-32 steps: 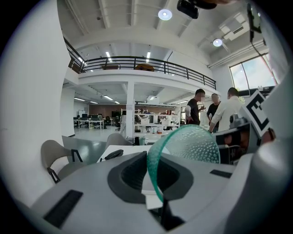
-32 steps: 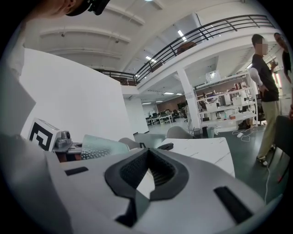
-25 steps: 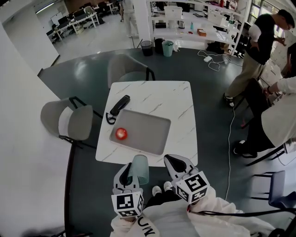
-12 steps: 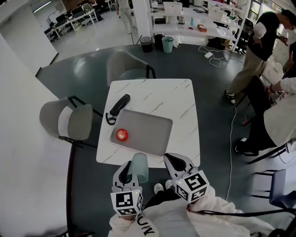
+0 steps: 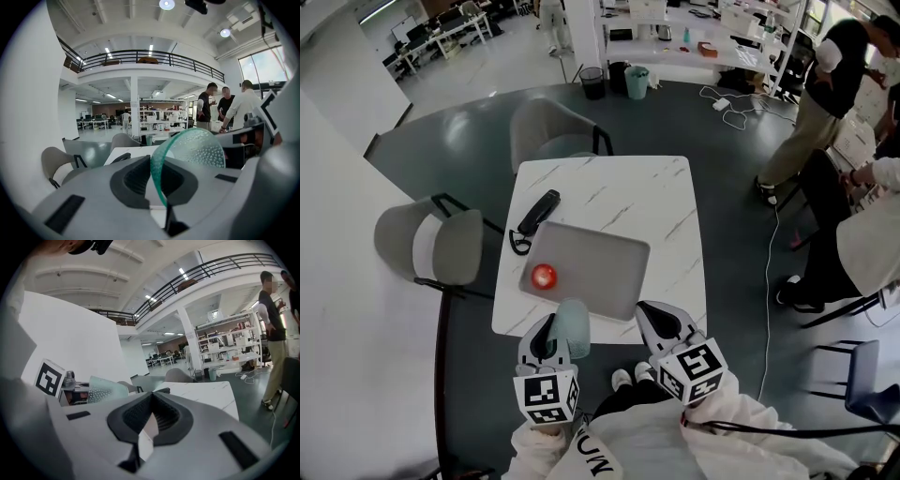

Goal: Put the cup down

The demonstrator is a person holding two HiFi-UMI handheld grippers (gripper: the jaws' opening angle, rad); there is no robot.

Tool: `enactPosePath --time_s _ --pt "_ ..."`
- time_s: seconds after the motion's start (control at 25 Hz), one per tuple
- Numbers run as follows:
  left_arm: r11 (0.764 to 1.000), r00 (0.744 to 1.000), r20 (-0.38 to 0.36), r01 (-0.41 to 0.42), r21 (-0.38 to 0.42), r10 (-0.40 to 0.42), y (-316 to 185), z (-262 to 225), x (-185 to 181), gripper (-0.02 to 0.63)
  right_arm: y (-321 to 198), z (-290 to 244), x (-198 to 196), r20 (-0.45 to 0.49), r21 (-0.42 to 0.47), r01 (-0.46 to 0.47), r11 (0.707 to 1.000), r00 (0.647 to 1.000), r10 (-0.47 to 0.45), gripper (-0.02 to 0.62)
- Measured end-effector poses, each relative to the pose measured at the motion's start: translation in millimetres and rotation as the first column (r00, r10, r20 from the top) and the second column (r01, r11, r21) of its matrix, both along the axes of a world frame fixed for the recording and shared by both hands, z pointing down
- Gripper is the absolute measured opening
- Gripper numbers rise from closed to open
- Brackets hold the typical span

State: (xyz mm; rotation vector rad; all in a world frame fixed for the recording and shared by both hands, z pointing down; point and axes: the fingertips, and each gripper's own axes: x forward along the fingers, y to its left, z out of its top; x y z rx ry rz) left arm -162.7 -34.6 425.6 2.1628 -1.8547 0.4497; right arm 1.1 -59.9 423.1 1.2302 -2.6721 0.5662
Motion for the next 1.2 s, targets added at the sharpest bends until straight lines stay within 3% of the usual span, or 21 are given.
enactPosePath --time_s 0.28,0.52,1.2 --pt "0.999 1.000 0.022 -0.014 -0.029 0.015 -35.0 8.9 -12.5 0.025 -24.8 12.6 -0.9 -0.002 -0.023 -0.019 1.000 1.000 0.019 0.000" --pt "0.997 1.000 -0.008 -0.025 -0.067 0.025 -67.7 18.1 -23.9 0.025 -42.5 18.7 -5.9 -0.002 -0.033 -0.020 0.999 1.000 0.020 0.000" --pt "0.986 0.994 0.086 -0.055 -0.157 0.069 -140.4 52.9 -70.3 0.025 -94.4 34.6 -27.9 -0.017 -0.028 -0.043 0.999 0.999 0.042 0.000"
